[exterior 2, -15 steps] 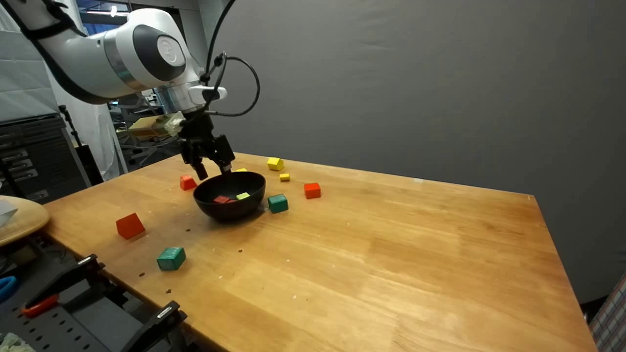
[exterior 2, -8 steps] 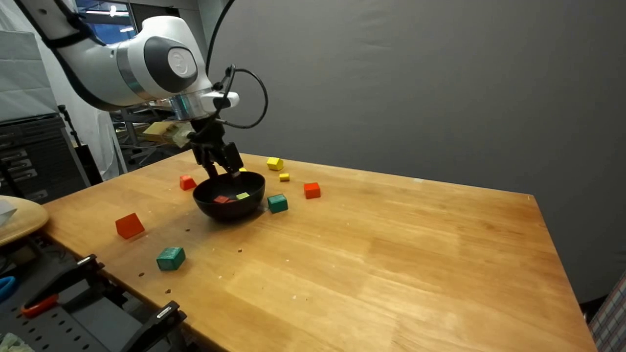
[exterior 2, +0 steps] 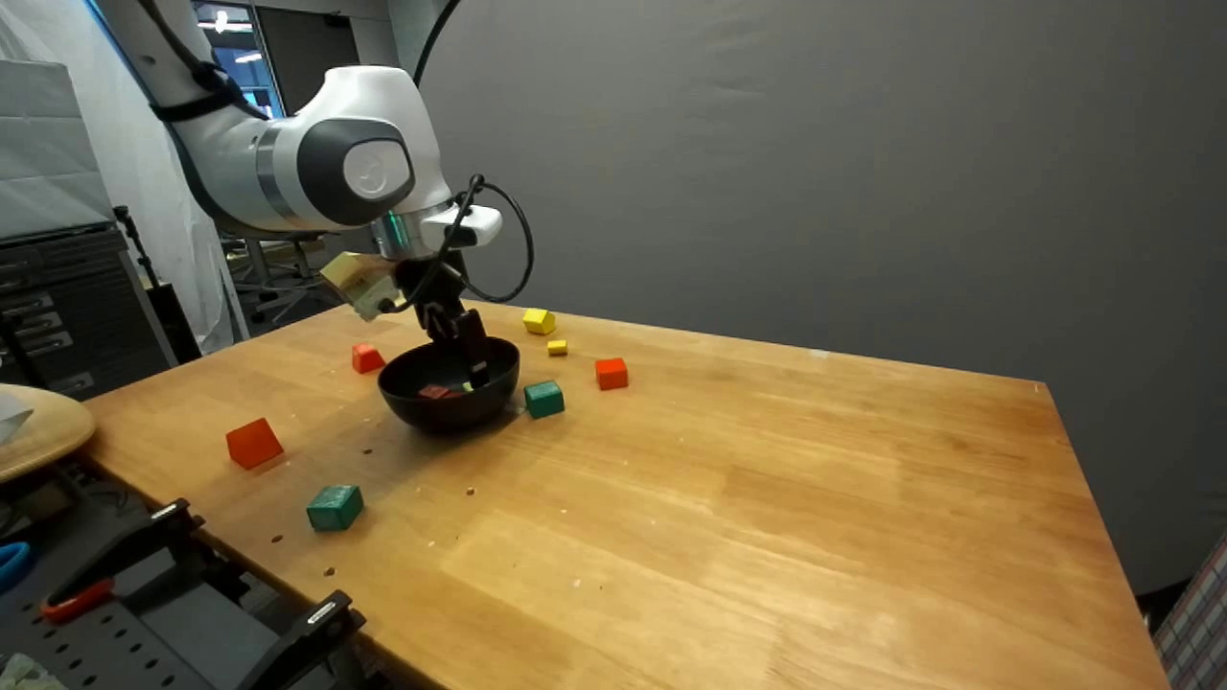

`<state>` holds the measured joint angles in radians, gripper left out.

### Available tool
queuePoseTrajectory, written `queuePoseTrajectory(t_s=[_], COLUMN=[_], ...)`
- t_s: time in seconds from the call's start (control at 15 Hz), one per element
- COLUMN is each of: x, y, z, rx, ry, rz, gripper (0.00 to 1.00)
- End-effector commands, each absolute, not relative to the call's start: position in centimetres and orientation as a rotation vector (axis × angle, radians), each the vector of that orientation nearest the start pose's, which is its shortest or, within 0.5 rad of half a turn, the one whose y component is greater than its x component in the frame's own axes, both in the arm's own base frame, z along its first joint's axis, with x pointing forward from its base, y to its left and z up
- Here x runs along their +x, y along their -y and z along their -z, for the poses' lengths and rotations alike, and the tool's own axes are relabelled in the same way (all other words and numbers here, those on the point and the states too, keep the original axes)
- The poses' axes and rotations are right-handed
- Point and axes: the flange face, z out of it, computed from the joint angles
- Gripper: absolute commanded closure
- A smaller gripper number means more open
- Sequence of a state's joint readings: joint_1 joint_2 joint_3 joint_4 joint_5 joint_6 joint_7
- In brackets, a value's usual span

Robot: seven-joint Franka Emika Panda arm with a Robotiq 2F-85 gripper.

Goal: Take the blocks out of the gift disappointed

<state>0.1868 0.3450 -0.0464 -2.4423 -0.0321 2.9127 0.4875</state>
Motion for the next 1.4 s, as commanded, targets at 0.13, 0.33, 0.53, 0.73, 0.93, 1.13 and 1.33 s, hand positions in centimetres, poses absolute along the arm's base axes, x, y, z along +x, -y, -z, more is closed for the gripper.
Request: queuePoseTrajectory(t_s=[0.13,0.33,0.53,0.73,0.93,1.13,1.33], x=[50.3,50.6,50.7,50.0,47.3,45.5,44.4], y=[-6.2,-6.0,-6.3,-7.6,-9.5,-11.6,-14.7], z=[-17.0,-16.6,-16.4,-17.0,-20.3,-24.0,-28.3], rx=[-3.104,-3.128,-3.133,-3.113,-3.092,-3.068,-3.078], ry=[-0.523,-0.535,-0.554,-0.586,-0.573,-0.535,-0.454], rz=[0.237,0.244,0.255,0.242,0.249,0.400,0.518], gripper=[0.30,0.55,0.77,0.81,0.82,0.82,0.82])
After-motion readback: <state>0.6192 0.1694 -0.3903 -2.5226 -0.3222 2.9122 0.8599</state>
